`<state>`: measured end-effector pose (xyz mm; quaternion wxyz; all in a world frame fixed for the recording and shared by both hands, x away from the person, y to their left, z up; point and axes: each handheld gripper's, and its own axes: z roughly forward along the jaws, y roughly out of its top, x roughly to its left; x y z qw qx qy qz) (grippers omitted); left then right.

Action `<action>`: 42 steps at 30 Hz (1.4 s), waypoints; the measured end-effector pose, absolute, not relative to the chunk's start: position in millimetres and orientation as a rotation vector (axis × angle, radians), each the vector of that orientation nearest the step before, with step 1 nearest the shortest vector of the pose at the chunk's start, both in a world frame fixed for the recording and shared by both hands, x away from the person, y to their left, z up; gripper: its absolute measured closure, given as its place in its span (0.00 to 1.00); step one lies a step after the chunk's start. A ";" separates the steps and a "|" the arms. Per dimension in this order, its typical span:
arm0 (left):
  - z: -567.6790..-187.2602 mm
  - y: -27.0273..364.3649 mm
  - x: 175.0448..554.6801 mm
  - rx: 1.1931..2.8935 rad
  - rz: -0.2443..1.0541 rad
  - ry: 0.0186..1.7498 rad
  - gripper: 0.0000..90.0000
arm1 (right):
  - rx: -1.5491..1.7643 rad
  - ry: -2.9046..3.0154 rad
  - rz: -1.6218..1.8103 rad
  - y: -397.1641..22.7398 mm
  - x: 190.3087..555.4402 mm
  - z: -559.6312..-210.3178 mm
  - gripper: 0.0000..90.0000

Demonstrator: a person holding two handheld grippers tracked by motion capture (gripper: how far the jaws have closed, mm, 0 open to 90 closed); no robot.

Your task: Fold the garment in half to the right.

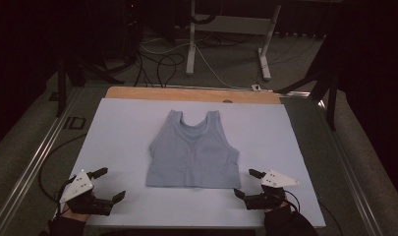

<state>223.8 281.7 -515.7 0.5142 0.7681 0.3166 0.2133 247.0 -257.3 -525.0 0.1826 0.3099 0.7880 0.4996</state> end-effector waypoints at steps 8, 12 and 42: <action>-514.5 279.7 224.6 1.862 0.498 0.756 0.00 | 0.846 2.237 1.383 -253.9 246.8 -525.1 0.10; -513.5 278.0 224.0 1.865 0.492 0.752 0.00 | 0.849 2.243 1.378 -252.3 246.8 -524.3 0.10; -469.4 266.0 228.5 1.888 0.397 0.679 0.00 | 0.775 2.235 1.463 -235.0 247.3 -472.4 0.10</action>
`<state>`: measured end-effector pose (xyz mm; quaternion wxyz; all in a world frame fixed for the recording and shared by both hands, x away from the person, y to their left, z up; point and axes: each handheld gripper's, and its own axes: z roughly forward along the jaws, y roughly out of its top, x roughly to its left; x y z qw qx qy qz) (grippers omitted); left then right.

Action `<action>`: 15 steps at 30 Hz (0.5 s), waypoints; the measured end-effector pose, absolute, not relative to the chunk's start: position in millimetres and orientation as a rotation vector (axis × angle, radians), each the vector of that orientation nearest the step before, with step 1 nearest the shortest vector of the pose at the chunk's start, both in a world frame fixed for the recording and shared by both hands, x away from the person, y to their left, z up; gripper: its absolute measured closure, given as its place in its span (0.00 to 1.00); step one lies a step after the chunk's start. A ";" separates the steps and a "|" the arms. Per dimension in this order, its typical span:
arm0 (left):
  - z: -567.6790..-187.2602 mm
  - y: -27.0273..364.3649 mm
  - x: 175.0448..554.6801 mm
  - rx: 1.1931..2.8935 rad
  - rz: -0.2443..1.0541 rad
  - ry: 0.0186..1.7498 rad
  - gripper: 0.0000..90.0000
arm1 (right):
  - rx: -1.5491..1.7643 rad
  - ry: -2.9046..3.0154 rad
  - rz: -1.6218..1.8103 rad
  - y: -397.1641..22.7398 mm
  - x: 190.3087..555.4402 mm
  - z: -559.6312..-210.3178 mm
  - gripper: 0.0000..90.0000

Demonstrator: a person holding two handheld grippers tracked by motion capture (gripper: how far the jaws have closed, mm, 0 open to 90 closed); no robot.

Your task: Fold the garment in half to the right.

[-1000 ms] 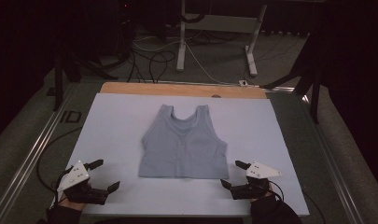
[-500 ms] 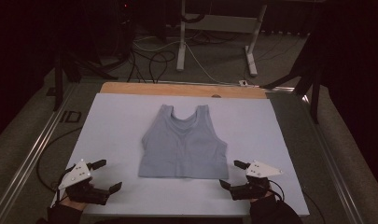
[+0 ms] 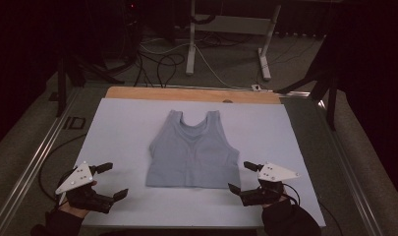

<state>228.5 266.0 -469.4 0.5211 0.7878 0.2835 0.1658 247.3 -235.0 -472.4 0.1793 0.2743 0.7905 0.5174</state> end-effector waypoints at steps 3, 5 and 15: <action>-463.2 262.8 232.9 1.890 0.389 0.679 0.00 | 0.753 2.219 1.468 -233.1 256.1 -456.8 0.10; -460.5 260.9 235.9 1.887 0.384 0.686 0.00 | 0.746 2.210 1.477 -231.4 259.7 -450.1 0.10; -449.0 247.9 248.9 1.922 0.378 0.677 0.00 | 0.676 2.195 1.467 -215.3 286.7 -420.9 0.10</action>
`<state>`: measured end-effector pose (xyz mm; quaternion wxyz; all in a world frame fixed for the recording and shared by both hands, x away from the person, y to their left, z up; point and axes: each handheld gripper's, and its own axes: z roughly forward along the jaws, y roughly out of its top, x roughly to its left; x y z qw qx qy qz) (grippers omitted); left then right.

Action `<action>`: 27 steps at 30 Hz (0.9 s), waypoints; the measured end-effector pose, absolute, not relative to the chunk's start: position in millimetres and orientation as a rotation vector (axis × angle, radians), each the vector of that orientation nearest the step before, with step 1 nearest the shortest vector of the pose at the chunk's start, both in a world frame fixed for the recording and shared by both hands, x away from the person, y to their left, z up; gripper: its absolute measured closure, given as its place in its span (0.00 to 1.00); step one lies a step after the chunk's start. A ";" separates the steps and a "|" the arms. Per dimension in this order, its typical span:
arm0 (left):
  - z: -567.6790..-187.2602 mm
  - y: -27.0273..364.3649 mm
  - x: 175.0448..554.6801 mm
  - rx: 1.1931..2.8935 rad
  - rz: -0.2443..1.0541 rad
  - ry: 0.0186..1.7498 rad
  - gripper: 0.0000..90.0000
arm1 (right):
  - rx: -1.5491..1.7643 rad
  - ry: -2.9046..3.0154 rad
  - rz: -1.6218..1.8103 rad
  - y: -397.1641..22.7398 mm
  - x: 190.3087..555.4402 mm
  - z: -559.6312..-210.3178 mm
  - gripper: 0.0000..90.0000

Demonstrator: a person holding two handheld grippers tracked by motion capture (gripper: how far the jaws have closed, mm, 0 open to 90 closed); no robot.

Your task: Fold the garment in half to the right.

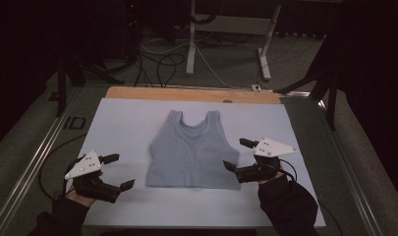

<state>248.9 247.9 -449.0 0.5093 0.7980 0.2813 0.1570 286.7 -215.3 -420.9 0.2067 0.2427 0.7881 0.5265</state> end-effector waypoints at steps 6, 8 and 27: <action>-443.6 239.8 253.1 1.929 0.383 0.681 0.00 | 0.652 2.203 1.483 -198.7 303.6 -410.8 0.10; -443.0 236.5 254.4 1.935 0.383 0.682 0.00 | 0.632 2.205 1.480 -191.6 309.3 -408.2 0.10; -459.9 206.1 272.6 1.965 0.453 0.825 0.00 | 0.579 2.253 1.513 -126.8 361.3 -414.6 0.10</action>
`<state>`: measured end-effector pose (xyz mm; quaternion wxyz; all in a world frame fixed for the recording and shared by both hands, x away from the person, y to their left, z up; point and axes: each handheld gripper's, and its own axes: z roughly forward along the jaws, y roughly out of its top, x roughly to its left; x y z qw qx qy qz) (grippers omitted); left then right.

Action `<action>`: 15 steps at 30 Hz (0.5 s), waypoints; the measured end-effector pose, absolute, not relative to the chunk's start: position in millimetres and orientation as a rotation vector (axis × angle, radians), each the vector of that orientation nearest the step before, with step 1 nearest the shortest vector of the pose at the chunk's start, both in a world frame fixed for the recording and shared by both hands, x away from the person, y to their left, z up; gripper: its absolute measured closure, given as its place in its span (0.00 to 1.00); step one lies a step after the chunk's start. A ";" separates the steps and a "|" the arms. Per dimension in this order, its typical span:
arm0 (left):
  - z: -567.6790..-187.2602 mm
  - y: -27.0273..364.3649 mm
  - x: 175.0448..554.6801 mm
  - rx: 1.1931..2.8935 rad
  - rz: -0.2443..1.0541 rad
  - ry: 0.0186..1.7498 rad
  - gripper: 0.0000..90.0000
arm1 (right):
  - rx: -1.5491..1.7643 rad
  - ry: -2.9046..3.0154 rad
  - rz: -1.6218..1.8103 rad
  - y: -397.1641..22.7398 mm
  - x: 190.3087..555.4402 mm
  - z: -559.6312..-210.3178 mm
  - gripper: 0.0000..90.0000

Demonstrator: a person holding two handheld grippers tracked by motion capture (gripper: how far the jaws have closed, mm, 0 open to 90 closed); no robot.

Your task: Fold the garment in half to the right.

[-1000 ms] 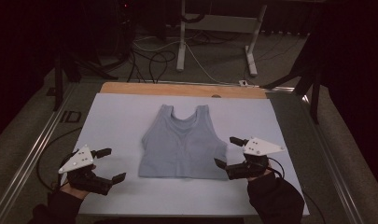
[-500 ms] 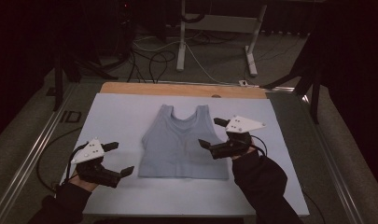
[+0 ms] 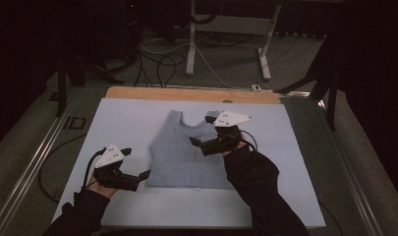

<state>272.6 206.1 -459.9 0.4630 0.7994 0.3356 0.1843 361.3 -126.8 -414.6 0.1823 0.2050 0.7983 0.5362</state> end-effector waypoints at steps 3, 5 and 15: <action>-462.8 202.1 274.7 1.976 0.452 0.835 0.00 | 0.579 2.263 1.515 -117.4 368.4 -417.7 0.10; -465.6 200.0 276.8 1.982 0.436 0.855 0.00 | 0.579 2.265 1.525 -112.0 373.4 -419.2 0.10; -485.3 189.3 287.7 2.014 0.379 0.909 0.00 | 0.591 2.290 1.519 -92.4 393.7 -427.4 0.10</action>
